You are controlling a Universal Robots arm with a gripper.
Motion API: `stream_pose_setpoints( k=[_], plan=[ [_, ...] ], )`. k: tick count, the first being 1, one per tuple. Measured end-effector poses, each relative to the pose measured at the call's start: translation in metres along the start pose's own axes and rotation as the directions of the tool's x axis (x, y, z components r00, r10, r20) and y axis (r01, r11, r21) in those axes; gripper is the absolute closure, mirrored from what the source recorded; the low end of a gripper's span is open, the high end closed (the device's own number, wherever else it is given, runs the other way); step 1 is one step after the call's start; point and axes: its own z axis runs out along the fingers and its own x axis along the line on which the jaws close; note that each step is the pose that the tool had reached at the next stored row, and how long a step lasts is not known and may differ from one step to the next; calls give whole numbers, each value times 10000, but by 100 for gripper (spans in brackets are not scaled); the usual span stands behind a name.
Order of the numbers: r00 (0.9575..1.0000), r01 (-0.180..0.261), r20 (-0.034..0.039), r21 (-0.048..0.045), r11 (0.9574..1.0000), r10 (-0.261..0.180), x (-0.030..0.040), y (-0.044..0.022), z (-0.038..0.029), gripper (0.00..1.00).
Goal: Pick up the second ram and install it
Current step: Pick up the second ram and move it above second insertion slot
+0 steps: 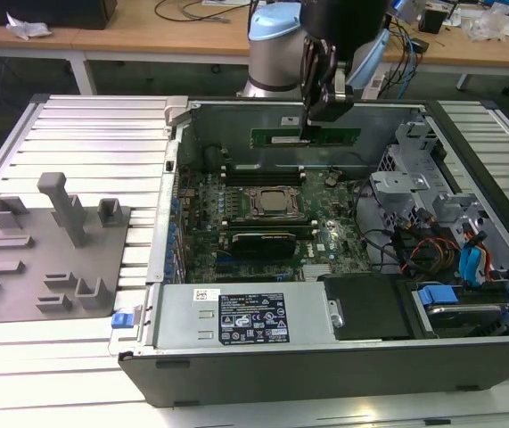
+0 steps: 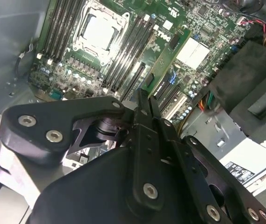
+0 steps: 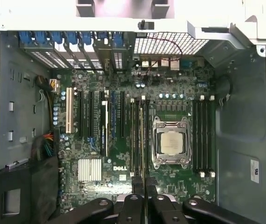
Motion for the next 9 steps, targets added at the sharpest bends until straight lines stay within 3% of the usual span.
stream_pose_setpoints(
  k=[9],
  plan=[
    [10000, 0, 0, 2, 10000, 0, -7, -43, 151, 87]
  ],
)
